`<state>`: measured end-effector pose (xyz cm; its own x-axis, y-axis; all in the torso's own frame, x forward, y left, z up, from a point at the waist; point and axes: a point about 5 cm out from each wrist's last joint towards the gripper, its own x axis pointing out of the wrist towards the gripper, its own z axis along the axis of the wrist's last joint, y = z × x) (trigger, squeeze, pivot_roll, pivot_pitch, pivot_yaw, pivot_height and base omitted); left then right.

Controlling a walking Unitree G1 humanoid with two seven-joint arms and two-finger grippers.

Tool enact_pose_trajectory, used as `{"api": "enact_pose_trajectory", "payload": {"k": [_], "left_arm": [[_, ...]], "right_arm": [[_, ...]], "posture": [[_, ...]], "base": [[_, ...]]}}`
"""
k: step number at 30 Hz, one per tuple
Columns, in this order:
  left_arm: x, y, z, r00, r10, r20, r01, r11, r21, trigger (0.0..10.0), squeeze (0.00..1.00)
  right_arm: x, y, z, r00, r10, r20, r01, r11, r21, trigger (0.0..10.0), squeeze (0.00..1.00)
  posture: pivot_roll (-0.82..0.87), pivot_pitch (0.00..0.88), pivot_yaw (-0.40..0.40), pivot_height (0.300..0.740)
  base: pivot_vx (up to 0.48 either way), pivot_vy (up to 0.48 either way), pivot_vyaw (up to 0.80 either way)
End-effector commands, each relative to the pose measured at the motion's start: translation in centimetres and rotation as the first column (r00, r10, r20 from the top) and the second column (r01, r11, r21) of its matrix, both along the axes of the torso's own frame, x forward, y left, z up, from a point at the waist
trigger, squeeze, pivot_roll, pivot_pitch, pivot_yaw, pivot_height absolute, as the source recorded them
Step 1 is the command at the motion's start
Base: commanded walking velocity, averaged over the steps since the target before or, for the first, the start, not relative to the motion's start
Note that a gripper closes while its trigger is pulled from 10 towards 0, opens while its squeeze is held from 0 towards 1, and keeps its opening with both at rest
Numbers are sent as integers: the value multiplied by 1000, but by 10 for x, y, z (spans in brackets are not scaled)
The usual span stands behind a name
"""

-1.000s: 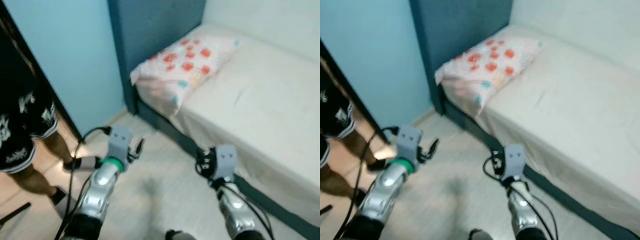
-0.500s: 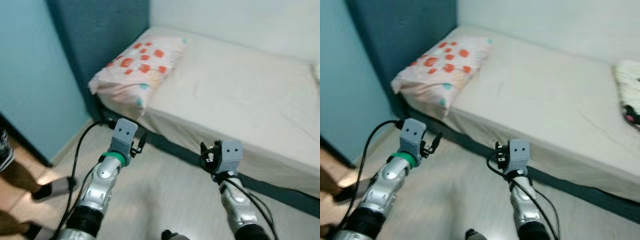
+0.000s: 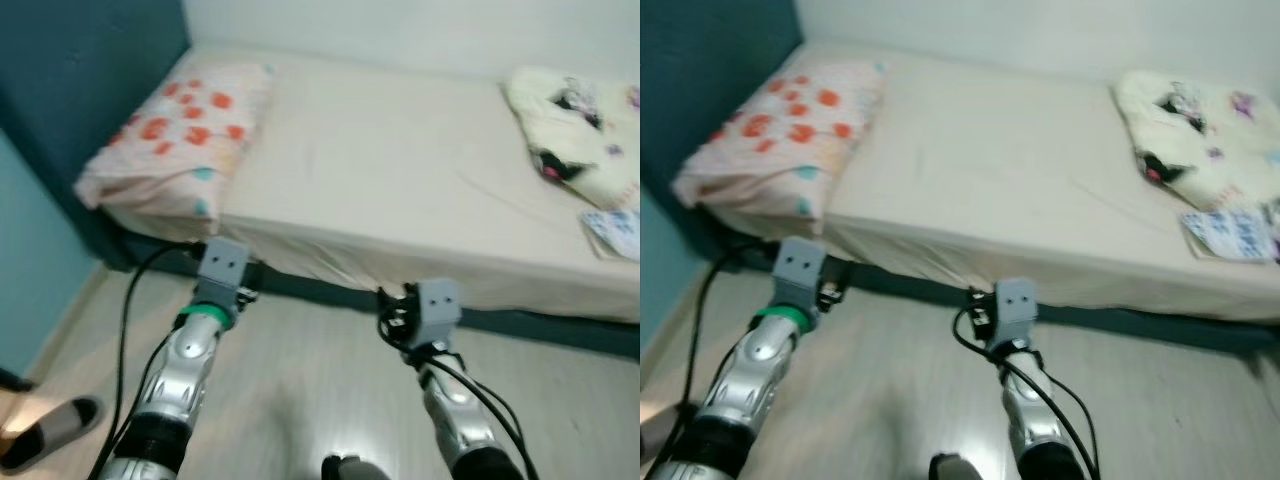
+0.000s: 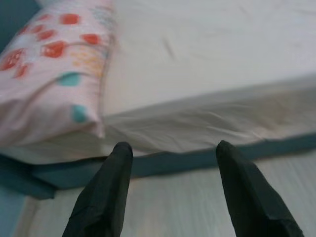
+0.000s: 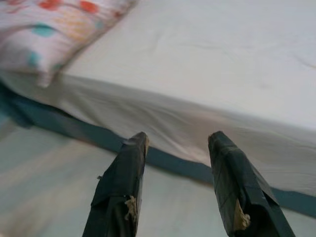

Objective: Clean up the room

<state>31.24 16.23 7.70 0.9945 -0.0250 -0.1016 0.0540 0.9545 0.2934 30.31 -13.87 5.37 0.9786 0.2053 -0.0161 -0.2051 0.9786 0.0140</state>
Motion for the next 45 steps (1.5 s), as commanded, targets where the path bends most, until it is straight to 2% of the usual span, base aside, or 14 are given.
{"api": "enact_pose_trajectory", "payload": {"k": [1,2,3,6,11,16,22,24,26,27,29,35,45], "left_arm": [[-11,13,-16,997,63,-36,-61,997,47,10000,0],[-11,13,-16,997,63,-36,-61,997,47,10000,0],[-20,31,-23,988,149,-46,-146,987,65,10000,0],[-23,40,-22,983,179,-38,-177,982,66,10000,0],[-23,44,-16,983,182,-17,-180,981,70,10000,0],[-19,41,-9,986,166,12,-167,984,66,10000,0],[-7,20,4,993,105,60,-107,994,33,10000,0],[-7,20,4,993,105,60,-107,994,33,10000,0],[-6,16,4,995,86,55,-88,996,28,10000,0],[-4,8,5,997,57,49,-58,998,12,10000,0],[-4,8,5,997,57,49,-58,998,12,10000,0],[2,-5,10,998,-2,56,3,1000,-16,10000,0],[4,-5,10,999,-9,50,10,1000,-11,10000,0]], "right_arm": [[5,8,1,999,53,-9,-54,998,-23,10000,0],[5,8,1,999,53,-9,-54,998,-23,10000,0],[14,21,10,993,120,8,-120,992,-42,10000,0],[20,30,18,987,157,28,-156,987,-48,10000,0],[24,38,26,981,188,57,-185,981,-51,10000,0],[25,40,27,979,196,64,-193,980,-51,10000,0],[19,38,18,982,185,48,-183,982,-41,10000,0],[19,38,18,982,185,48,-183,982,-41,10000,0],[17,35,16,984,171,42,-169,985,-37,10000,0],[16,29,13,991,131,34,-131,991,-23,10000,0],[16,29,13,991,131,34,-131,991,-23,10000,0],[16,18,12,997,73,33,-73,997,-13,10000,0],[16,14,11,998,55,36,-55,998,-12,10000,0]], "posture": [[117,69,-58,740],[117,69,-58,740],[149,72,-77,740],[158,70,-78,740],[166,70,-69,740],[166,71,-61,740],[138,75,-33,740],[138,75,-33,740],[131,71,-24,740],[123,68,-15,740],[123,68,-15,740],[103,64,1,740],[85,62,13,740]], "base": [[0,0,-800],[0,0,-800],[0,0,-800],[0,0,-800],[0,0,-800],[0,0,-800],[0,0,-800],[0,0,-800],[0,0,-800],[0,0,-800],[0,0,-800],[0,0,-800],[0,0,-800]]}}
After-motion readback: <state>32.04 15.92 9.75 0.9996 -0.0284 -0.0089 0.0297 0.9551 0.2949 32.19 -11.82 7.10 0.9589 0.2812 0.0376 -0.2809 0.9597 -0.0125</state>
